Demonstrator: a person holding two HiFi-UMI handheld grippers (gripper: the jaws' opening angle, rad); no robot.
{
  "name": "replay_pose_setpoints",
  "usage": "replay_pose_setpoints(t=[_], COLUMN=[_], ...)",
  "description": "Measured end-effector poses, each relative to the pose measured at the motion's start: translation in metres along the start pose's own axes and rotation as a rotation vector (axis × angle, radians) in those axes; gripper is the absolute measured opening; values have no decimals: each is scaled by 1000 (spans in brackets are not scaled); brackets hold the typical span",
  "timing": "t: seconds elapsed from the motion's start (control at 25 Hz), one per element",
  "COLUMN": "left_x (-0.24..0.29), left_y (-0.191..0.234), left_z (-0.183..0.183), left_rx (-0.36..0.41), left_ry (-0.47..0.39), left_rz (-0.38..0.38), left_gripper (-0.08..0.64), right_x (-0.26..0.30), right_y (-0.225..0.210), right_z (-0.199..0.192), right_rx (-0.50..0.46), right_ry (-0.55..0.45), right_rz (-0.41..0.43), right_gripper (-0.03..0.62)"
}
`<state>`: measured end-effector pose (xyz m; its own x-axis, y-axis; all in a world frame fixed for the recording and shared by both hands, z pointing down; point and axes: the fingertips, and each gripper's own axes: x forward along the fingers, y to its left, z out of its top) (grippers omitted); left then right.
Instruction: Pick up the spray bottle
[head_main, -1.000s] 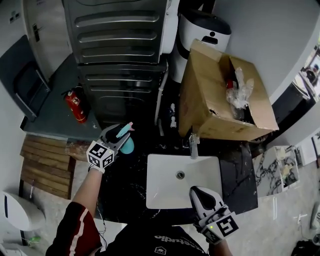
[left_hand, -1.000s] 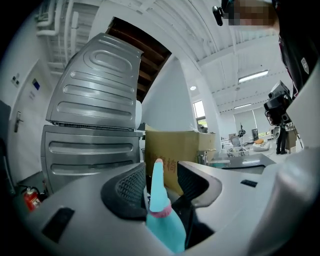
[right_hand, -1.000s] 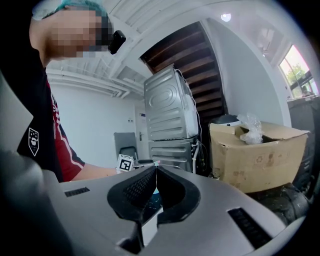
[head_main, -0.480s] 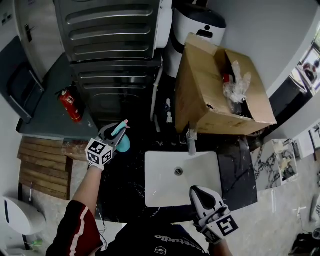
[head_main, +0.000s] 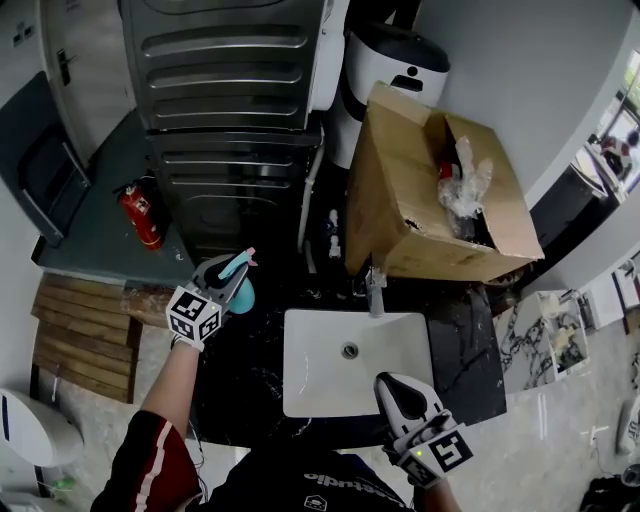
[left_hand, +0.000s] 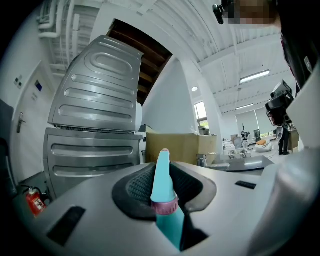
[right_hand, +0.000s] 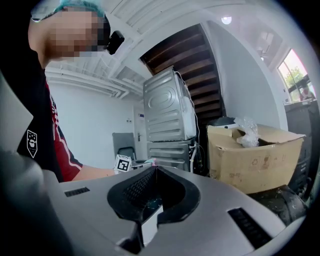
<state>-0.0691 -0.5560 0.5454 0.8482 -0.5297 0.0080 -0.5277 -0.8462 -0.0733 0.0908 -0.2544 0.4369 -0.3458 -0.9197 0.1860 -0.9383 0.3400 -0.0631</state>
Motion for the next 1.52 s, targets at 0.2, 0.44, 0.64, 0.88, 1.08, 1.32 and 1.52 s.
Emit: replay_pose_setpoints(t=[0.2,0.44,0.64,0.88,1.08,1.32,1.52], left_x=[-21,-51,-76,-89,-96,-90,-88], left_y=[-36,-86,-131,-192,-239,-267,-275], left_z=[51,114,156,177,177,180,183], left_rx=[42,53,15,19,21,23,39], left_ry=[-71,-124,-128,-115,-103,-118,-115], left_rz=[-10,7,26,-6,-18,-31,-31], left_gripper=[97,95,95,95,95,95,95], right_x=[-10,-26,-39,-46,-50,-52,-55], right_y=[-7,-14,-18,-18,-20,-25,-27], right_z=[12,28,35,52,49,44,41], right_rx=[-26,-50,-71,-48,-67,-75,-63], right_ry=[-27,-71,-87,-183,-167,-154,-153], right_rz=[22,60,89,141,159,170,170], right_gripper=[37,37,37,37,37,37,37])
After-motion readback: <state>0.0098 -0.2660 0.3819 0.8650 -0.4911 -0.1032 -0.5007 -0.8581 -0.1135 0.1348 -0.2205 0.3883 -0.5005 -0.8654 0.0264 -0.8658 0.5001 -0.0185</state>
